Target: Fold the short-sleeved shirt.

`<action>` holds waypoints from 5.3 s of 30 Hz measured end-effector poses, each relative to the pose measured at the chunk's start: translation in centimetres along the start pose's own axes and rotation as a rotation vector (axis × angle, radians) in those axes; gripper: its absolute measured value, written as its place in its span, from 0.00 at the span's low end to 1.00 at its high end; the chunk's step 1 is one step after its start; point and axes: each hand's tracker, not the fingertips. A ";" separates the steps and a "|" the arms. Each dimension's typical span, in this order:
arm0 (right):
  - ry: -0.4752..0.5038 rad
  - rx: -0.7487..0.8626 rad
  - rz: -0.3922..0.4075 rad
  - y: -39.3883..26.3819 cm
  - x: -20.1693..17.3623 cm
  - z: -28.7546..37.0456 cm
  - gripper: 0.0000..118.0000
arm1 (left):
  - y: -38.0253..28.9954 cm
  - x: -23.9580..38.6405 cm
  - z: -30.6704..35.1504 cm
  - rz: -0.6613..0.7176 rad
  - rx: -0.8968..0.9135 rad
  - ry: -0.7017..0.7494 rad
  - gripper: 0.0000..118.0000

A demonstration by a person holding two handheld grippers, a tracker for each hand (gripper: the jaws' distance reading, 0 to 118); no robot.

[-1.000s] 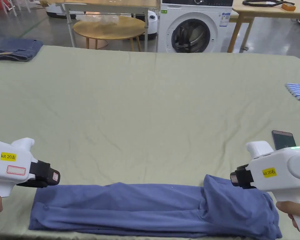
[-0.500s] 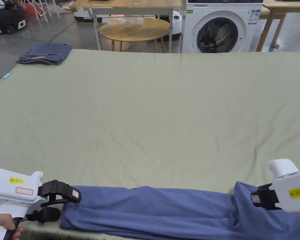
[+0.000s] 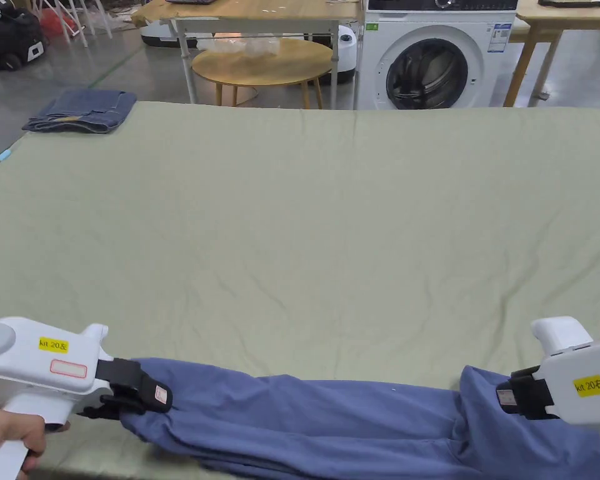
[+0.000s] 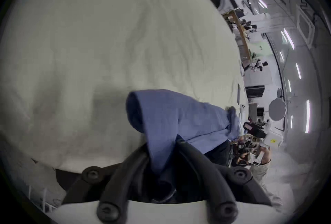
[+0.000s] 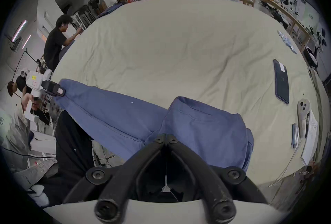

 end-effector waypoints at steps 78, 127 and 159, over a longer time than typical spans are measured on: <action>0.053 0.048 -0.100 -1.2 1.1 0.4 0.00 | 0.4 4.1 -15.8 -0.083 -0.205 -0.112 0.01; 0.076 0.056 -0.141 -1.7 2.0 0.7 0.00 | 0.2 23.1 -26.0 -0.293 -0.383 0.041 0.69; 0.231 0.031 -0.144 -2.4 -2.7 -6.6 0.00 | 1.8 19.8 -17.2 -0.382 -0.083 0.032 0.33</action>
